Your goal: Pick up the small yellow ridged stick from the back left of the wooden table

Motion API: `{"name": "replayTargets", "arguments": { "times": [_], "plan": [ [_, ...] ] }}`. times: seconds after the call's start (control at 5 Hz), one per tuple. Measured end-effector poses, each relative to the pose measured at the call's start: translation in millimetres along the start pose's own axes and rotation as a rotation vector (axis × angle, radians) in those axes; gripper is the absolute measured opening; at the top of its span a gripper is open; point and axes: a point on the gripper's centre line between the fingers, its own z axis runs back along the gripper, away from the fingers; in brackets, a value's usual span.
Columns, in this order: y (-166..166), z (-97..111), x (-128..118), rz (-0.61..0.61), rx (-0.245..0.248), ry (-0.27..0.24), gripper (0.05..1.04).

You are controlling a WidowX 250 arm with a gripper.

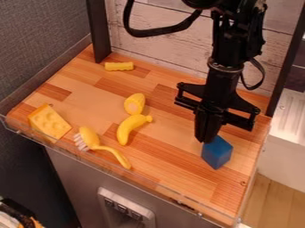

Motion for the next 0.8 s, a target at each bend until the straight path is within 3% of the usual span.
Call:
{"name": "replayTargets", "arguments": {
  "times": [0.2, 0.6, 0.8],
  "plan": [
    [20.1, -1.2, 18.9, -0.128, 0.004, 0.009, 0.224],
    [81.0, 2.8, 83.6, -0.536, 0.028, -0.002, 0.775],
    [115.5, 3.7, 99.2, -0.763, 0.039, -0.014, 0.991]
  ]
}}
